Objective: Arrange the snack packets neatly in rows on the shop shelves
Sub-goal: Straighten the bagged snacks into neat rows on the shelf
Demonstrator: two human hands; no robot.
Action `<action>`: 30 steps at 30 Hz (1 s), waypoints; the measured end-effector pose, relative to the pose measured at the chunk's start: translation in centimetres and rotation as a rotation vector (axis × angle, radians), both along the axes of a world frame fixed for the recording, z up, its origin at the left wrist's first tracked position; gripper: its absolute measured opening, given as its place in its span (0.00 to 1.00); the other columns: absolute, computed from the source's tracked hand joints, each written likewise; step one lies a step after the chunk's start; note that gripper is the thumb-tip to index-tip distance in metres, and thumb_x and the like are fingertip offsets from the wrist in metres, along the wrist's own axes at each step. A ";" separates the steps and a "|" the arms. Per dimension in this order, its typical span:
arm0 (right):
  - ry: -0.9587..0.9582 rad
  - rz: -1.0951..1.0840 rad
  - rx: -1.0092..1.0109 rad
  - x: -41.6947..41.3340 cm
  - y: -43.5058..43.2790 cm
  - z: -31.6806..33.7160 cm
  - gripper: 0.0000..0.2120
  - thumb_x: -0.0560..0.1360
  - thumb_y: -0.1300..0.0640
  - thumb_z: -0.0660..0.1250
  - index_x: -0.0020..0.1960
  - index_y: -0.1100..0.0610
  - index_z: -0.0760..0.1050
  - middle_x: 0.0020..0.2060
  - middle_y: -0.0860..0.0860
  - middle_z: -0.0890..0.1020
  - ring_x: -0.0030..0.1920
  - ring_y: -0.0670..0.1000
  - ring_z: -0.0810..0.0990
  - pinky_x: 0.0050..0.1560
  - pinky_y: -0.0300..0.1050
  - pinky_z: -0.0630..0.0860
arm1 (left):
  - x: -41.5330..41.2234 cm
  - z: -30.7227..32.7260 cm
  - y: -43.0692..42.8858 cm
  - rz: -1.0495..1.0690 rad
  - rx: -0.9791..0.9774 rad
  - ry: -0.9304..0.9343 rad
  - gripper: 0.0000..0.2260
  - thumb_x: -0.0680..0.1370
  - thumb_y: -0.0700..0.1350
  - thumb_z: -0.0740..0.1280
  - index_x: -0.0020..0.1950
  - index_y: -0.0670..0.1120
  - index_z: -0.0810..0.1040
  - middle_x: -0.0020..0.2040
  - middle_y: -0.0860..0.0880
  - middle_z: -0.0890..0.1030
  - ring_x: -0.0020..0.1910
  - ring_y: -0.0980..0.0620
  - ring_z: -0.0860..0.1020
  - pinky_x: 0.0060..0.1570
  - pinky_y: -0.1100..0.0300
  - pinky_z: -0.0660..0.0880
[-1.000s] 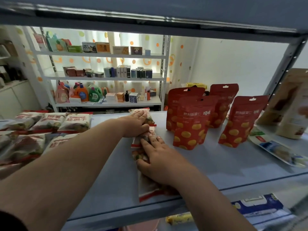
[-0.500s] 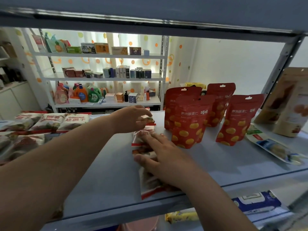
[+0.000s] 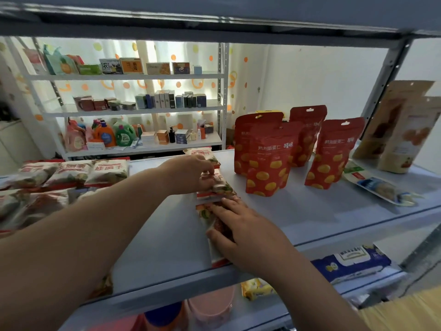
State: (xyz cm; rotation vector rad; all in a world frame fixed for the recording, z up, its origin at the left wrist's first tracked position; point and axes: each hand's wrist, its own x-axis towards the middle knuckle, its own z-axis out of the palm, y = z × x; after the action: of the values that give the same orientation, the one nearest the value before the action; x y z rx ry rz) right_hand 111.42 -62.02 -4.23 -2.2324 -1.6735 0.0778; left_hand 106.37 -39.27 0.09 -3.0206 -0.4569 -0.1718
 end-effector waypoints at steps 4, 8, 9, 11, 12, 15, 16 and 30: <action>0.016 -0.023 0.021 -0.9 -0.3 -0.2 0.33 0.76 0.31 0.50 0.78 0.41 0.54 0.78 0.43 0.56 0.78 0.48 0.51 0.71 0.51 0.60 | -0.3 -0.1 -0.4 -0.006 -0.037 -0.041 0.20 0.78 0.60 0.62 0.68 0.56 0.74 0.65 0.50 0.76 0.60 0.48 0.76 0.57 0.50 0.75; 0.011 -0.045 0.051 -1.5 -0.3 -0.3 0.32 0.77 0.32 0.50 0.78 0.42 0.56 0.78 0.45 0.58 0.77 0.49 0.54 0.72 0.51 0.61 | -0.4 -0.3 -1.0 -0.011 -0.063 -0.004 0.18 0.78 0.59 0.62 0.65 0.55 0.75 0.63 0.50 0.76 0.57 0.50 0.75 0.56 0.50 0.76; 0.008 -0.046 0.061 -1.5 -0.3 -0.3 0.32 0.77 0.33 0.51 0.78 0.43 0.57 0.78 0.45 0.59 0.77 0.50 0.55 0.71 0.51 0.61 | -0.5 -0.4 -1.1 -0.009 -0.065 -0.004 0.18 0.78 0.59 0.62 0.65 0.56 0.75 0.62 0.50 0.76 0.57 0.50 0.75 0.56 0.50 0.77; 0.003 -0.044 0.071 -1.4 -0.2 -0.4 0.32 0.77 0.33 0.52 0.78 0.44 0.58 0.78 0.46 0.60 0.76 0.50 0.56 0.71 0.50 0.61 | -0.6 -0.4 -1.5 0.002 -0.076 -0.021 0.17 0.77 0.58 0.63 0.64 0.56 0.75 0.61 0.50 0.76 0.56 0.50 0.75 0.55 0.49 0.77; 0.005 -0.039 0.068 -1.4 -0.1 -0.4 0.32 0.77 0.33 0.52 0.78 0.44 0.58 0.78 0.47 0.60 0.77 0.51 0.56 0.72 0.51 0.61 | -0.6 -0.4 -1.7 0.009 -0.081 -0.028 0.17 0.77 0.58 0.63 0.64 0.56 0.75 0.61 0.50 0.76 0.56 0.50 0.75 0.55 0.49 0.77; 0.036 -0.004 0.026 -1.2 -0.1 -0.4 0.35 0.76 0.31 0.52 0.78 0.45 0.56 0.79 0.49 0.57 0.78 0.53 0.52 0.73 0.53 0.57 | -0.6 -0.4 -2.3 0.047 -0.079 -0.019 0.17 0.78 0.58 0.62 0.65 0.56 0.75 0.61 0.50 0.76 0.57 0.50 0.75 0.56 0.49 0.76; 0.037 0.011 0.011 -1.1 -0.2 -0.4 0.36 0.75 0.30 0.52 0.78 0.45 0.55 0.79 0.49 0.57 0.78 0.54 0.52 0.74 0.54 0.57 | -0.6 -0.3 -2.6 0.065 -0.080 -0.011 0.18 0.78 0.58 0.62 0.66 0.56 0.75 0.62 0.50 0.75 0.58 0.49 0.75 0.57 0.49 0.75; -0.092 0.341 0.005 1.3 0.5 2.7 0.35 0.74 0.31 0.59 0.76 0.42 0.56 0.77 0.51 0.62 0.76 0.57 0.59 0.72 0.55 0.60 | -12.3 0.5 -7.3 0.595 -0.073 -0.178 0.17 0.78 0.54 0.63 0.68 0.58 0.73 0.69 0.51 0.74 0.64 0.50 0.74 0.63 0.52 0.72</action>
State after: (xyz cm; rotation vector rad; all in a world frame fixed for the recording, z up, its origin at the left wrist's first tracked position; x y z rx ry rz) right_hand 112.74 -61.53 -1.57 -1.9507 -2.0858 0.0552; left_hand 94.06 -46.54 0.54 -2.7889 -1.3645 -0.3834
